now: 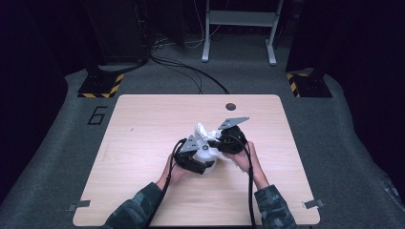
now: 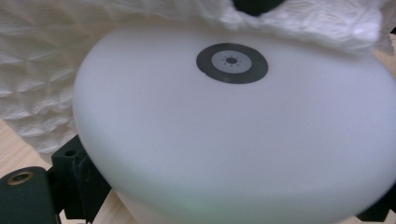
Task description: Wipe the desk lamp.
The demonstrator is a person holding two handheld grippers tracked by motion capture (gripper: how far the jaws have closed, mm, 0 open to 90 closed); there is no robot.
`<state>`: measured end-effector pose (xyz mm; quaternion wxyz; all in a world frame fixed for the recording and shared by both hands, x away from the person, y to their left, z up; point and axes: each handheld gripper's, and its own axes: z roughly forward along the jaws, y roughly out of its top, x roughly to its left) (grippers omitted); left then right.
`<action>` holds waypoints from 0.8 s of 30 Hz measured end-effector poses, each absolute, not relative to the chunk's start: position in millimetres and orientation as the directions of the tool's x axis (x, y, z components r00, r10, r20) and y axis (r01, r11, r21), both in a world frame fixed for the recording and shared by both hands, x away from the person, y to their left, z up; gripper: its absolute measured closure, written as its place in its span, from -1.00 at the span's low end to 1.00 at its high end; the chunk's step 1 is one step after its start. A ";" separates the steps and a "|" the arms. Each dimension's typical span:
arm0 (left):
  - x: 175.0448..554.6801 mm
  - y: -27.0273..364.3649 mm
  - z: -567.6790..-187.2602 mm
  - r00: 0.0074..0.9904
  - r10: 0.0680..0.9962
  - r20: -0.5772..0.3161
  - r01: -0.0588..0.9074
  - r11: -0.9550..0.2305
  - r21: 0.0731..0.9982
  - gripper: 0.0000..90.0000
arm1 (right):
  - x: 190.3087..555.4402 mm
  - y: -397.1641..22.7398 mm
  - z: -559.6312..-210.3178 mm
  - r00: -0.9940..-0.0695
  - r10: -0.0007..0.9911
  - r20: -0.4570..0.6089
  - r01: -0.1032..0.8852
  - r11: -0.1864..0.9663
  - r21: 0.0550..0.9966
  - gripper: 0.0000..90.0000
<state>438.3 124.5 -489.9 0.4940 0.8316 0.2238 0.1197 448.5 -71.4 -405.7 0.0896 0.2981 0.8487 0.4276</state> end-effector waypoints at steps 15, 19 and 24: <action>438.5 124.4 -490.1 0.870 0.493 -0.015 0.248 -0.412 0.877 -0.81 | 450.6 -47.5 -407.5 -0.834 0.541 0.109 0.407 0.470 0.783 0.88; 438.9 124.8 -489.7 0.873 0.488 -0.009 0.243 -0.418 0.875 -0.81 | 447.8 -47.1 -407.7 -0.842 0.527 0.115 0.403 0.475 0.782 0.89; 439.1 124.7 -489.9 0.873 0.488 -0.009 0.242 -0.416 0.876 -0.81 | 443.6 -50.1 -408.4 -0.852 0.509 0.119 0.396 0.480 0.783 0.89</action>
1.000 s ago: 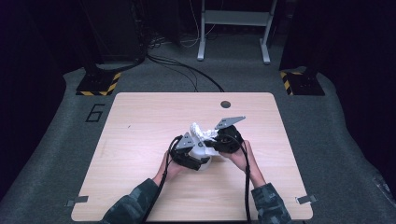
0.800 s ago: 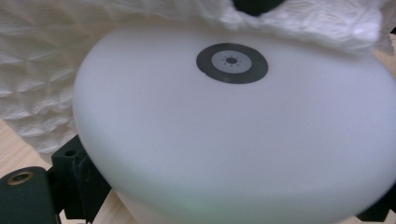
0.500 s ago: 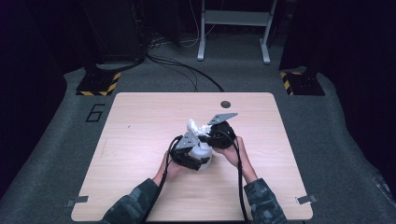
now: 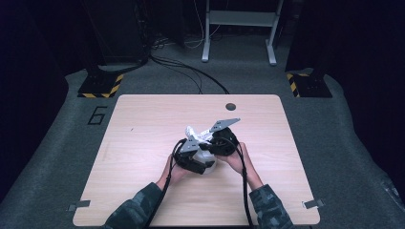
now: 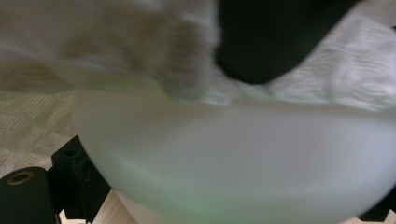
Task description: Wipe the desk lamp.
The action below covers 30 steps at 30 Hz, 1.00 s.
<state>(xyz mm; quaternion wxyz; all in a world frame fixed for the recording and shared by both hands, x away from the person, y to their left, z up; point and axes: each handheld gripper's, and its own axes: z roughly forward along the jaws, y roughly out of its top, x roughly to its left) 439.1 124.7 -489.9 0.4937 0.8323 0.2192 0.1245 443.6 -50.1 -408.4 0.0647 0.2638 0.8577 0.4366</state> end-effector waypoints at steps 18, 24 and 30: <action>438.6 124.6 -490.9 0.872 0.489 -0.026 0.252 -0.403 0.880 -0.81 | 431.1 -72.1 -410.6 -0.838 0.530 0.127 0.400 0.441 0.803 0.89; 438.6 124.7 -490.9 0.873 0.487 -0.026 0.253 -0.406 0.878 -0.81 | 430.9 -81.3 -411.0 -0.818 0.559 0.133 0.417 0.419 0.806 0.89; 438.6 124.7 -490.8 0.873 0.487 -0.025 0.252 -0.407 0.878 -0.81 | 430.1 -89.4 -412.0 -0.803 0.579 0.140 0.428 0.397 0.812 0.89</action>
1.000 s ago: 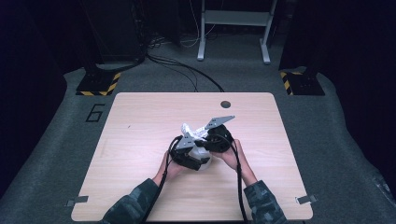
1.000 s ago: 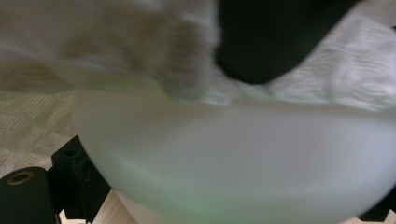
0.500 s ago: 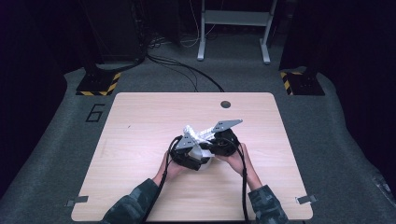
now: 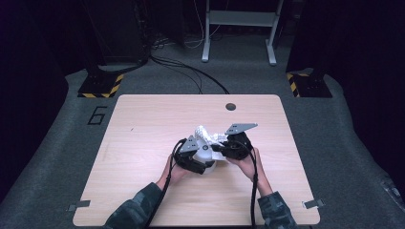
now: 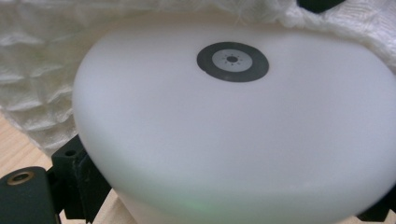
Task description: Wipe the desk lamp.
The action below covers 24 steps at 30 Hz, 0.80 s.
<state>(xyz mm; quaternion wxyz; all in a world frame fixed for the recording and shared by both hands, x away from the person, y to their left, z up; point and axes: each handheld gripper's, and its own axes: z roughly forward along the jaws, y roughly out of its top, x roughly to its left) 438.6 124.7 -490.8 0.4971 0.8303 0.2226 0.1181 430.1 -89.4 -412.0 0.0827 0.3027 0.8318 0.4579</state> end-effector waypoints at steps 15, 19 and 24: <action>438.8 124.5 -490.7 0.873 0.487 -0.025 0.253 -0.407 0.878 -0.81 | 426.4 -107.2 -420.7 -0.804 0.581 0.126 0.433 0.426 0.795 0.89; 438.8 124.5 -490.6 0.873 0.487 -0.025 0.253 -0.409 0.877 -0.81 | 425.8 -110.0 -425.7 -0.815 0.565 0.129 0.430 0.441 0.788 0.89; 438.9 124.5 -490.5 0.873 0.486 -0.025 0.253 -0.409 0.877 -0.81 | 427.9 -111.2 -437.4 -0.825 0.550 0.132 0.441 0.481 0.758 0.89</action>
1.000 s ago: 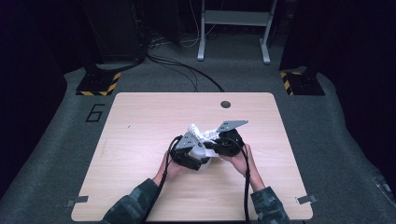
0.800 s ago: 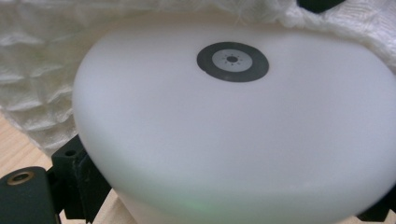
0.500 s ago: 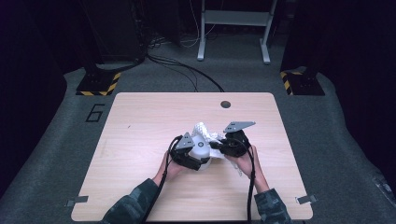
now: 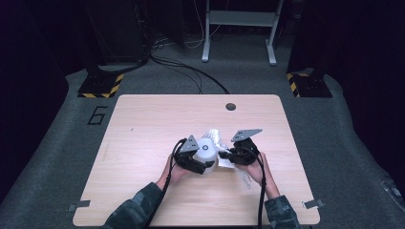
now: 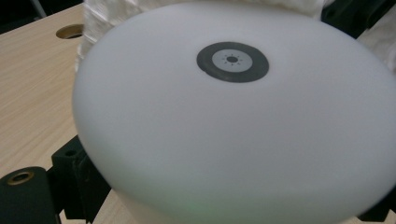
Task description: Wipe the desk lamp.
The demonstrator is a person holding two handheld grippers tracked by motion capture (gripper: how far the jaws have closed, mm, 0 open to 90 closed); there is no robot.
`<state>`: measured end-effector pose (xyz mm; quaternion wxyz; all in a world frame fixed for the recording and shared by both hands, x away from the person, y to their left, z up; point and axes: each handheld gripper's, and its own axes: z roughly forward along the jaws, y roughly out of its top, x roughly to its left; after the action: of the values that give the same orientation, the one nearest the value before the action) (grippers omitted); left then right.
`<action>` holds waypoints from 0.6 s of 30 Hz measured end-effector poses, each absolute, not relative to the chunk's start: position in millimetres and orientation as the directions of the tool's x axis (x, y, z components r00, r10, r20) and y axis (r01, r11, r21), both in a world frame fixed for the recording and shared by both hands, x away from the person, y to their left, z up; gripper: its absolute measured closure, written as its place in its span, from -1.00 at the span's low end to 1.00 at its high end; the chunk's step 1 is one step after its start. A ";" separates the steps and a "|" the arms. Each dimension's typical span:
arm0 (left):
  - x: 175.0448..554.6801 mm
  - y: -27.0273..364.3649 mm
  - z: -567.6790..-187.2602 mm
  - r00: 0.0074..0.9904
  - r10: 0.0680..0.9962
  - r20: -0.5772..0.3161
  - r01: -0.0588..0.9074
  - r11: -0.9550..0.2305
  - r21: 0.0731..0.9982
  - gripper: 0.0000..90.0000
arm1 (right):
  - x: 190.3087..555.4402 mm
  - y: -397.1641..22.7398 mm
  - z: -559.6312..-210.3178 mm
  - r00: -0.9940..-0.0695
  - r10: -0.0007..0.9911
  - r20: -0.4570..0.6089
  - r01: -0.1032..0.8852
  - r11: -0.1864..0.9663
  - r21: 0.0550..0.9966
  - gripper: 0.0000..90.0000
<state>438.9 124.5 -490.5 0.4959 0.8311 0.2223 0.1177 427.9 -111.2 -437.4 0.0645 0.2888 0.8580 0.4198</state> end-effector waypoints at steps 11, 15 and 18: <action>438.9 124.6 -490.8 0.874 0.486 -0.025 0.252 -0.408 0.878 -0.81 | 439.9 -106.2 -476.6 -0.830 0.535 0.159 0.486 0.552 0.677 0.89; 438.9 124.6 -490.9 0.874 0.486 -0.025 0.252 -0.408 0.878 -0.81 | 442.0 -102.3 -488.2 -0.819 0.548 0.171 0.515 0.568 0.642 0.89; 438.9 124.6 -490.9 0.874 0.486 -0.025 0.252 -0.408 0.878 -0.81 | 443.9 -101.5 -495.1 -0.821 0.544 0.175 0.520 0.585 0.622 0.89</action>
<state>438.9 124.6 -490.9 0.4968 0.8307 0.2221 0.1178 443.9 -101.5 -495.1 0.0171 0.2988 0.8901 0.3438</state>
